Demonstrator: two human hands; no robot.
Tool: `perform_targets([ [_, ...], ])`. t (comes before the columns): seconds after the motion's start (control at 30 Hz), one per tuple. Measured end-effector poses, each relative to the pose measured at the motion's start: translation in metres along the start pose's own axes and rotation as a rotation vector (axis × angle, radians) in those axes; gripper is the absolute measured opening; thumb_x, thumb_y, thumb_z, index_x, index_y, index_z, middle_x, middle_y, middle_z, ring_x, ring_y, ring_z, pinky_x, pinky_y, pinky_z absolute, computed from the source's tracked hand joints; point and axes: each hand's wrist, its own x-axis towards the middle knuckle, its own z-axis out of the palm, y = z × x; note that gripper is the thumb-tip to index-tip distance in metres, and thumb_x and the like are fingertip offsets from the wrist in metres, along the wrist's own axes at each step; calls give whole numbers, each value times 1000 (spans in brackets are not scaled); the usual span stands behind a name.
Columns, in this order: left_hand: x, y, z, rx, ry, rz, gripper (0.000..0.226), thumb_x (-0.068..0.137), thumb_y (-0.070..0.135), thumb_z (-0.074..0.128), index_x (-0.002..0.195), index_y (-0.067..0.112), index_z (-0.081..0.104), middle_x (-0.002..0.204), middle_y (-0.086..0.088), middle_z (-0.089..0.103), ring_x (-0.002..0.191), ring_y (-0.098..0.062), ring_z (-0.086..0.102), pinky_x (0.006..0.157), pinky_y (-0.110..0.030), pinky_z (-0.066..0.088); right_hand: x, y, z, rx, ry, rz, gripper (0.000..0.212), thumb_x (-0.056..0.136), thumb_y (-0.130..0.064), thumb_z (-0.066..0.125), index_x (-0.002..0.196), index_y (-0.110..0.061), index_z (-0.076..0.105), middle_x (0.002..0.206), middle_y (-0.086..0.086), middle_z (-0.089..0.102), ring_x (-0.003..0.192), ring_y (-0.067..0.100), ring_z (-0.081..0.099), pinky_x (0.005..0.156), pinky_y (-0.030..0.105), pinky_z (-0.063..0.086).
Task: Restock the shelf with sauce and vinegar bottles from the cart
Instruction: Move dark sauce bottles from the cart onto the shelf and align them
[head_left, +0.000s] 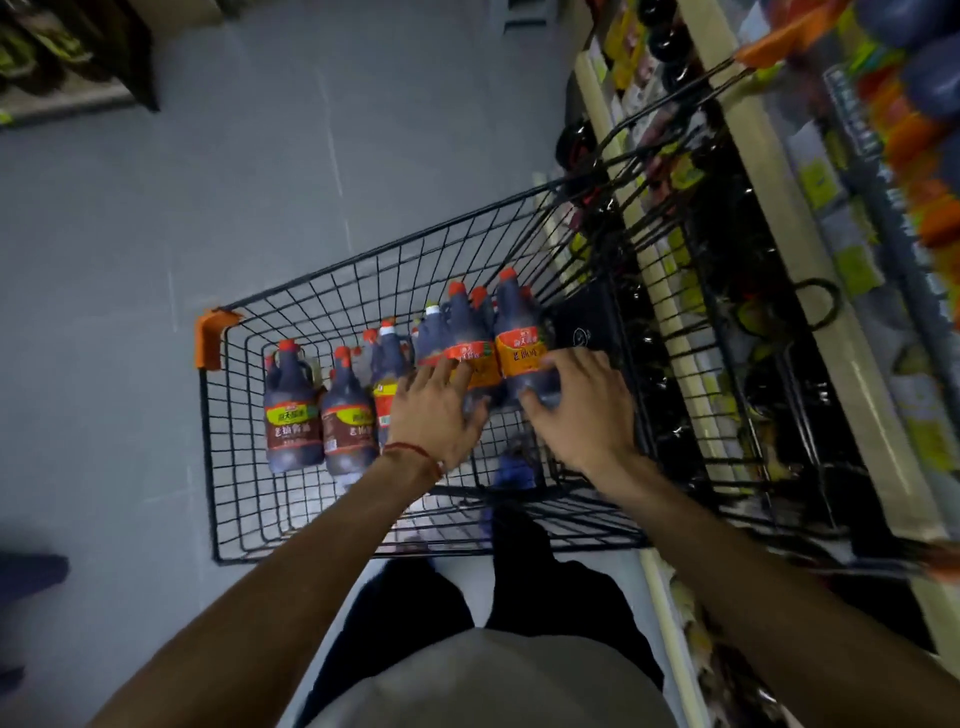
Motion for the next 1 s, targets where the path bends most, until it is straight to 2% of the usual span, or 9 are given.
perform_targets([
  [0.13,27,7,40,-268,-121,-281,70,92,58,47,144,12,38,146,-13,44,130,-37,45,105,-52,44,19,17,9,-6,-66,-8,39,84,-45,65,113,-19,66,109,4,65,107,30,56,84,41,47],
  [0.27,59,8,67,-596,-129,-576,93,84,55,73,148,4,29,147,-18,38,134,-38,40,113,-49,38,31,30,26,52,-24,-2,38,81,-43,64,105,-15,69,99,6,67,97,31,59,75,42,51],
  [0.37,80,8,83,-773,-102,-723,114,71,64,81,149,1,27,147,-23,38,135,-43,39,115,-51,34,38,34,32,75,-30,12,35,82,-40,67,106,-14,70,102,6,68,98,31,59,77,43,52],
  [0.5,93,8,97,-778,-111,-803,112,71,58,85,150,4,25,151,-24,35,139,-44,35,115,-55,34,45,31,35,94,-70,52,35,83,-37,69,111,-16,69,108,4,68,105,28,58,83,40,49],
  [0.63,98,-1,95,-806,-92,-838,106,59,57,91,139,10,39,136,-15,50,124,-35,53,103,-46,49,50,31,44,86,-134,65,39,85,-39,65,115,-14,66,112,6,67,106,29,58,83,39,48],
  [0.73,97,-9,90,-817,-125,-847,109,53,62,90,139,17,41,131,-9,58,116,-29,60,98,-44,53,58,30,53,84,-208,97,45,86,-37,71,122,-13,62,119,7,63,111,29,55,85,39,48],
  [0.87,83,-25,94,-848,-151,-855,116,40,75,80,135,19,46,123,-1,63,105,-21,64,90,-41,57,74,29,69,118,-254,185,68,86,-40,75,141,-10,48,133,12,54,120,32,52,92,48,53],
  [1.0,69,-41,93,-980,-120,-882,110,37,61,88,131,19,49,118,4,68,102,-16,68,92,-42,59,92,27,91,237,-297,335,99,80,-48,82,154,-8,30,144,16,47,128,35,51,99,47,49],
])
